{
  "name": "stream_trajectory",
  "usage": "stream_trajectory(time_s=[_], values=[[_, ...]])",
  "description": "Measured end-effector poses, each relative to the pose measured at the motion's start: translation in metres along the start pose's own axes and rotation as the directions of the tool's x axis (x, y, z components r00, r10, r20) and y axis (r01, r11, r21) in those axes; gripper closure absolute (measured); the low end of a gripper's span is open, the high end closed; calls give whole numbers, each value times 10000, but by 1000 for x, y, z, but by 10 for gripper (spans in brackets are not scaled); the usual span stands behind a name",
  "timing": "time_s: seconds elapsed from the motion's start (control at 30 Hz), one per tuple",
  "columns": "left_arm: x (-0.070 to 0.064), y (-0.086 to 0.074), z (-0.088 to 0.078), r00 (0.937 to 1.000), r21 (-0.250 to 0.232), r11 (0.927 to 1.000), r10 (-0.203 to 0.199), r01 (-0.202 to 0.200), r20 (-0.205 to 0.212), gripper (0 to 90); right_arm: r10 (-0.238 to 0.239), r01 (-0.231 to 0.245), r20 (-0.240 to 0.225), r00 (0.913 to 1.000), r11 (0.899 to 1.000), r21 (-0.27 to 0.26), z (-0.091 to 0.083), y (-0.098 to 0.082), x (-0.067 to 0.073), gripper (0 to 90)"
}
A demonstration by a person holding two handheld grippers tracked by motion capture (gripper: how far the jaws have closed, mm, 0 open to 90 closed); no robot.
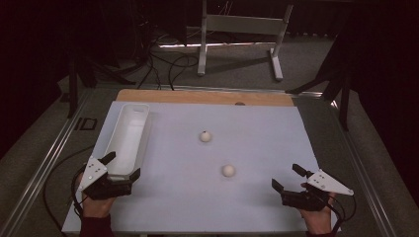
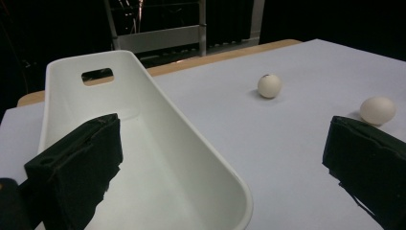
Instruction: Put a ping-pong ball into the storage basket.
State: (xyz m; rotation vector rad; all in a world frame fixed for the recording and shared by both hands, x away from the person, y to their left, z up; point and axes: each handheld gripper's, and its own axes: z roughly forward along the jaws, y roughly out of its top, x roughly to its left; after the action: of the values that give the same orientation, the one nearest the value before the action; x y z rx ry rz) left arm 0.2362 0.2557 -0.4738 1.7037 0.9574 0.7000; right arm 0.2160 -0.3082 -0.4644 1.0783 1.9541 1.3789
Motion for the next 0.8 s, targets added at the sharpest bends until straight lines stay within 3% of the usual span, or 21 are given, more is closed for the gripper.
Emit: stream_trajectory(time_s=[0.47,0.63,0.73,0.77,0.8], values=[[-3,0,-1,9999,-121,9999,5,-6,-102,5,117,-115,148,9998,9999,-118,-2,1,0,73],[-4,-1,2,10000,-149,9999,36,-35,71,7,231,-231,184,9996,9997,4,-3,2,-1,74],[-6,-1,3,9998,-74,9998,188,-188,19,7,269,-269,28,9996,9996,-11,-2,3,-1,74],[-7,-1,3,9997,-51,9997,250,-250,8,8,609,-612,-292,9977,9981,-91,-2,4,-1,74],[-7,-1,3,9996,-49,9995,297,-297,12,8,609,-612,-292,9977,9981,-91,-2,4,-1,74]])
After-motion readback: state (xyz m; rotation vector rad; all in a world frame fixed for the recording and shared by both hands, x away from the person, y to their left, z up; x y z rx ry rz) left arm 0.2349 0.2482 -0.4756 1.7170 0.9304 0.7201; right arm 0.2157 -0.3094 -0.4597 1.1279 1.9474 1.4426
